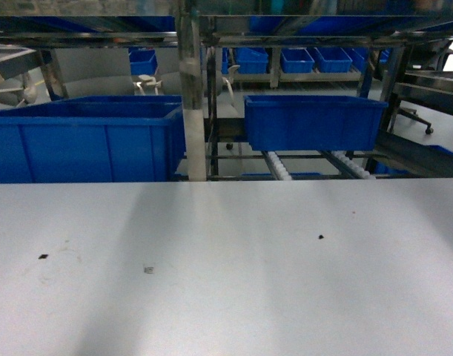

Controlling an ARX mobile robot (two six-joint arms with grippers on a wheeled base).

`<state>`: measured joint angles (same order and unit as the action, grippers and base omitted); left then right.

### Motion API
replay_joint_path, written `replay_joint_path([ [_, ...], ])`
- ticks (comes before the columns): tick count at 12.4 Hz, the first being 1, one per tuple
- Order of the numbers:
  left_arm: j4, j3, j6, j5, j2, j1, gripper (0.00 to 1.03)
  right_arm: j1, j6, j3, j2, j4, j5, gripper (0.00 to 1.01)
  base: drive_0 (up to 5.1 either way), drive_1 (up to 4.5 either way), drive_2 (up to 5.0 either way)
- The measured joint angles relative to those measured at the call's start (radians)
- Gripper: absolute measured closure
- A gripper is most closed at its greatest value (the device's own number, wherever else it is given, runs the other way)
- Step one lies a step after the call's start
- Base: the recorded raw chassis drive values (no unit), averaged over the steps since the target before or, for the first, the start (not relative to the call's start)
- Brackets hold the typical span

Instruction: Move flower gift bag to table near conveyor

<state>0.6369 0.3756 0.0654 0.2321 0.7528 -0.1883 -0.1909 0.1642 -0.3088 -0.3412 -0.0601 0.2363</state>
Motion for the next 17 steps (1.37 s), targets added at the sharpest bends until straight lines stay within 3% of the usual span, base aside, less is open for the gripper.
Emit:
replay_joint_path([
  [2,0.001,0.000,0.000,0.000,0.000,0.000,1.01,0.000,0.000,0.000,0.002,0.000,0.000,0.99,-4.3,2.03,2.0],
  [6,0.000,0.000,0.004,0.006,0.000,0.002,1.01,0.000,0.000,0.000,0.000,0.003,0.003,0.99,0.0,0.00,0.0],
  [10,0.001,0.000,0.003,0.002,-0.004,0.001,1.01,0.000,0.000,0.000,0.003,-0.003,0.003,0.99,-0.1,4.24,-4.4],
  [16,0.000,-0.001,0.003,0.002,0.002,0.001,1.01,0.000,0.000,0.000,-0.004,-0.003,0.005,0.99,0.0,0.00,0.0],
  [17,0.000,-0.001,0.003,0.002,0.002,0.001,1.01,0.000,-0.001,0.008,-0.016,-0.047,0.026,0.99,0.0,0.00,0.0],
])
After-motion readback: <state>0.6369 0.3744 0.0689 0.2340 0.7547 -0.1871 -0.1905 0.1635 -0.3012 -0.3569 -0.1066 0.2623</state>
